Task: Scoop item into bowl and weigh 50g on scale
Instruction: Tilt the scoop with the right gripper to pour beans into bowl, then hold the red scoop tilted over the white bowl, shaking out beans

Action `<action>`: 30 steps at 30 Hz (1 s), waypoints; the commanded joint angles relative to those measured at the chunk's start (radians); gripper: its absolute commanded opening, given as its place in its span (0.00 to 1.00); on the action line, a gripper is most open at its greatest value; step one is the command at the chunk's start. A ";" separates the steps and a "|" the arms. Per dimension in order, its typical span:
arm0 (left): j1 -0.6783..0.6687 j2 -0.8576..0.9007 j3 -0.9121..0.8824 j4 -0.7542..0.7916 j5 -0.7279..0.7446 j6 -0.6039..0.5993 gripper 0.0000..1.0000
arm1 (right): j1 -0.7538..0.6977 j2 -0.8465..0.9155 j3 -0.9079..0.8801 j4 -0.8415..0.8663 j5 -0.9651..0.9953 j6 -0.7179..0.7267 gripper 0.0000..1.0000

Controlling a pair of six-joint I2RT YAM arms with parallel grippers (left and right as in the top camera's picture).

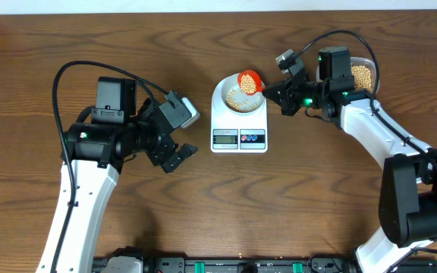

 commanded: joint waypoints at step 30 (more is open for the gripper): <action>0.005 -0.014 0.016 -0.003 -0.002 -0.005 0.98 | 0.045 -0.081 0.003 -0.026 0.130 -0.048 0.01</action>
